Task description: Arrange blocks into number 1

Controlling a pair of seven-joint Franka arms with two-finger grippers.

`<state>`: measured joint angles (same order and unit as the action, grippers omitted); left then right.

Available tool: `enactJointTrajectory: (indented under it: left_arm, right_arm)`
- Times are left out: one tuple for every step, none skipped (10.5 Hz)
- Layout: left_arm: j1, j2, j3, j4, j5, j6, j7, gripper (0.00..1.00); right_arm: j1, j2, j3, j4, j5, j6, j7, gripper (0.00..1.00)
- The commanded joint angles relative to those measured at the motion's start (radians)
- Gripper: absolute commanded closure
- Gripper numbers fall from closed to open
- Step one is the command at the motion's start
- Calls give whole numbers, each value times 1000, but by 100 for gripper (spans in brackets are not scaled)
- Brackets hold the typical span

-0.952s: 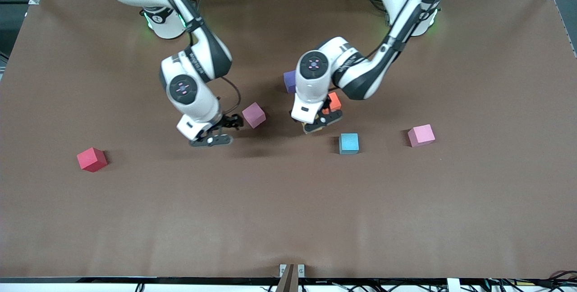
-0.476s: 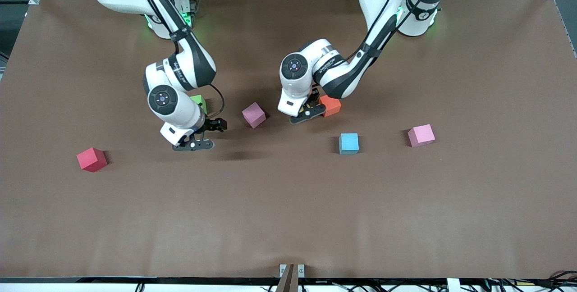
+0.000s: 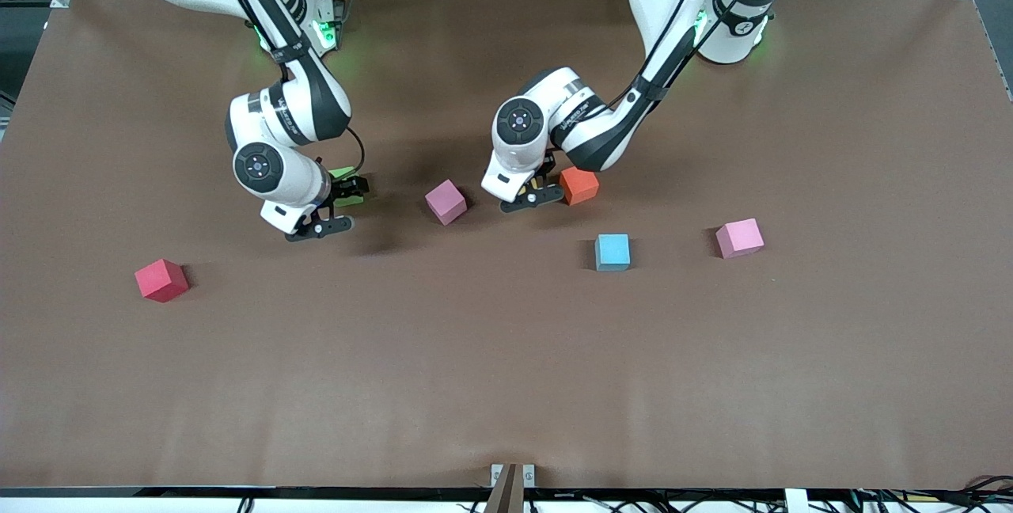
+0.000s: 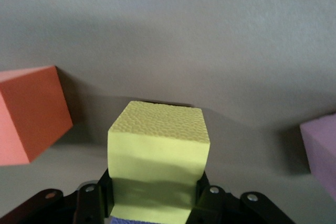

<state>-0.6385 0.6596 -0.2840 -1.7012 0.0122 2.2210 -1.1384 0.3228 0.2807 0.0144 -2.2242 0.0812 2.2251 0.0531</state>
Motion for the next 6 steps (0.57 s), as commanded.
enactJointTrajectory:
  left_arm:
    - [-4, 2, -23, -1, -28, -4, 23, 100]
    - [-6, 2, -23, -6, -28, -4, 23, 100]
    - [-12, 2, -27, -15, -28, -4, 25, 100]
    - [-23, 2, -29, -23, -28, -4, 25, 100]
    - [-32, 2, -29, -31, -26, -3, 26, 100]
    - [-43, 3, -29, -34, -26, -3, 26, 100]
  right_arm:
    - [-2, -32, 7, -37, -8, -7, -16, 0]
    - [-2, -28, 7, -48, -8, -4, -16, 0]
    - [-2, -28, 7, -57, -8, -2, -16, 0]
    - [1, -23, 7, -58, -8, 2, -16, 0]
    - [2, -20, 7, -61, -8, 5, -16, 0]
    - [4, -11, 7, -61, -8, 16, -16, 0]
